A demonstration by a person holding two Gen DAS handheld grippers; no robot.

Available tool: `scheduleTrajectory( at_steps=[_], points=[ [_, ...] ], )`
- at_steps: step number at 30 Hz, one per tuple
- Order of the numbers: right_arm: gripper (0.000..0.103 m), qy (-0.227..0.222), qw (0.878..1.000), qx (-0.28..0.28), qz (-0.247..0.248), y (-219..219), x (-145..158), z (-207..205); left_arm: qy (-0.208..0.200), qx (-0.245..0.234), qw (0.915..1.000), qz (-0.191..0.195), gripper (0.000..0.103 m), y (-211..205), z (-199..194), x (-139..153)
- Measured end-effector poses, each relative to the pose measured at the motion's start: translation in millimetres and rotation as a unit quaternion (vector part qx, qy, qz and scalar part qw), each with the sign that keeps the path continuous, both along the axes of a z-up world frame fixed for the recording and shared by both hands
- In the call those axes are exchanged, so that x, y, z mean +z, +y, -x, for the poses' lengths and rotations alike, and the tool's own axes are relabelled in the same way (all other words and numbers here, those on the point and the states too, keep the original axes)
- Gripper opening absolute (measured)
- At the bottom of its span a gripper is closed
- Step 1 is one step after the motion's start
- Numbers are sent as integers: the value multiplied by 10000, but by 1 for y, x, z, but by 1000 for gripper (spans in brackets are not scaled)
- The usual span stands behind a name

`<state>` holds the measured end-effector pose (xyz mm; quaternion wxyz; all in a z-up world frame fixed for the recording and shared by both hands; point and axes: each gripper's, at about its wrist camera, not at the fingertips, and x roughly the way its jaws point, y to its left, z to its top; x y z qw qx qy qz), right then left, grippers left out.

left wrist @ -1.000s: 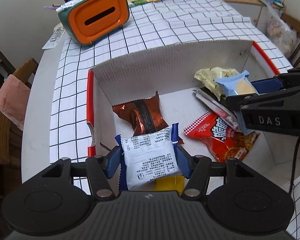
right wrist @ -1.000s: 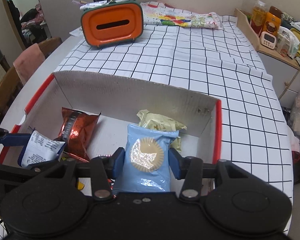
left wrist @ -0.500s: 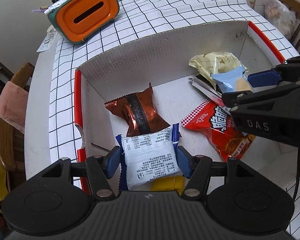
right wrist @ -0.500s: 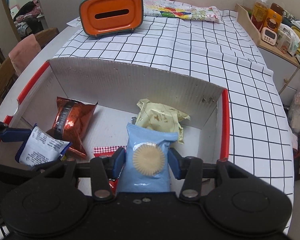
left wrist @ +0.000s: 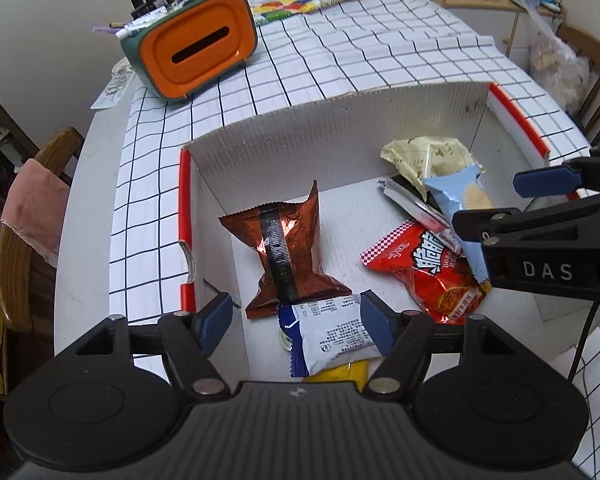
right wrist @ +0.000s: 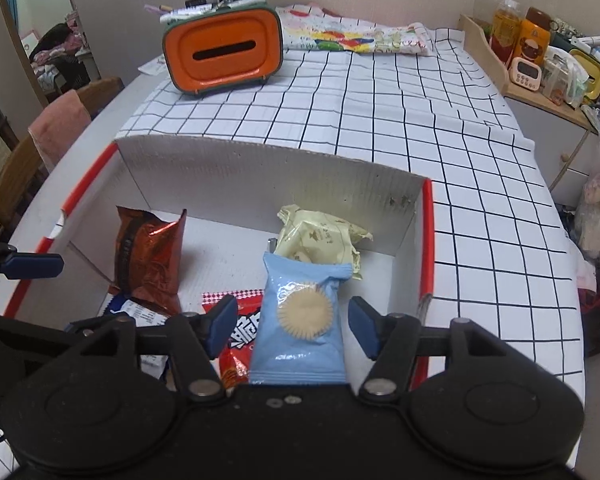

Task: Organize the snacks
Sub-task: 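Lower both held packets into the red box and open both tools, then move both tools back over the remaining snack pile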

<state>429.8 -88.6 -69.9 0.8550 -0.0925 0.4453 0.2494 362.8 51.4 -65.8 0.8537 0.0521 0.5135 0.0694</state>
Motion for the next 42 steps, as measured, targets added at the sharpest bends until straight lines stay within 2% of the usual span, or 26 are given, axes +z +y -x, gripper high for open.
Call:
scheduleTrajectory(
  at_steps=[4, 8, 14, 19, 23, 25, 30, 32, 37, 42],
  points=[
    [62, -64, 9999, 6, -105, -6, 11, 10, -157, -35, 9999, 54, 71, -1, 10, 10],
    [70, -170, 9997, -22, -189, -11, 23, 23, -308, -53, 9994, 117, 71, -1, 20, 19],
    [76, -268, 9990, 76, -343, -18, 39, 48, -528, -115, 9984, 171, 71, -3, 42, 34],
    [82, -449, 9980, 143, -415, -23, 52, 72, -728, -183, 9968, 276, 77, -3, 63, 47],
    [83, -401, 9971, 173, -625, -30, 61, 87, -888, -284, 9951, 325, 78, -6, 82, 57],
    [83, -386, 9963, 188, -743, -35, 64, 97, -979, -315, 9941, 358, 82, -6, 94, 61],
    [86, -361, 9945, 248, -947, -44, 69, 123, -1089, -419, 9923, 406, 83, -9, 119, 66],
    [96, -433, 9936, 247, -1017, -47, 71, 134, -1145, -435, 9915, 448, 83, -9, 130, 67],
    [97, -457, 9922, 314, -1117, -55, 70, 157, -1397, -518, 9883, 318, 83, -11, 162, 68],
    [103, -489, 9922, 422, -1069, -59, 60, 178, -1364, -535, 9880, 489, 86, -7, 186, 60]
  ],
)
